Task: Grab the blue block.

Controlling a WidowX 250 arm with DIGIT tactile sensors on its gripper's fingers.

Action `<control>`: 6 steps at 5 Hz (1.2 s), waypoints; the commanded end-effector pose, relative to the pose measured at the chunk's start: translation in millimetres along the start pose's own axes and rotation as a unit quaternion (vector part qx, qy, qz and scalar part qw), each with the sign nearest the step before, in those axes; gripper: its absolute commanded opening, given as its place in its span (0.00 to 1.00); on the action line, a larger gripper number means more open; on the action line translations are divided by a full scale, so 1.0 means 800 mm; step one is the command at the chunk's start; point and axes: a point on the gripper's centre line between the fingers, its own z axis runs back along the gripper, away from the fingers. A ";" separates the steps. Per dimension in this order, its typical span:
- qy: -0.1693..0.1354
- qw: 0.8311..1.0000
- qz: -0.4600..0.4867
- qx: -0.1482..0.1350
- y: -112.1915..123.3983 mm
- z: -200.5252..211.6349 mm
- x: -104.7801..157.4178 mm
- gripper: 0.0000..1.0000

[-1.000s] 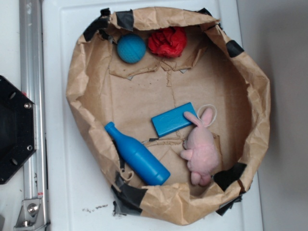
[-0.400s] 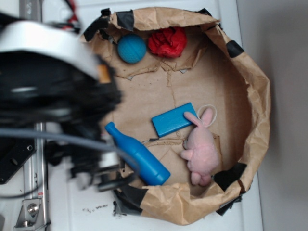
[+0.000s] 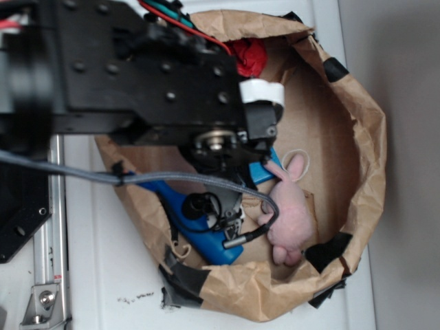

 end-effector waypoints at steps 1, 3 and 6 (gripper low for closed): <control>-0.031 0.998 -0.045 -0.010 -0.028 -0.052 0.033 1.00; 0.012 1.000 -0.023 0.016 -0.032 -0.110 0.050 0.00; -0.077 0.981 -0.175 0.026 -0.007 0.029 0.017 0.00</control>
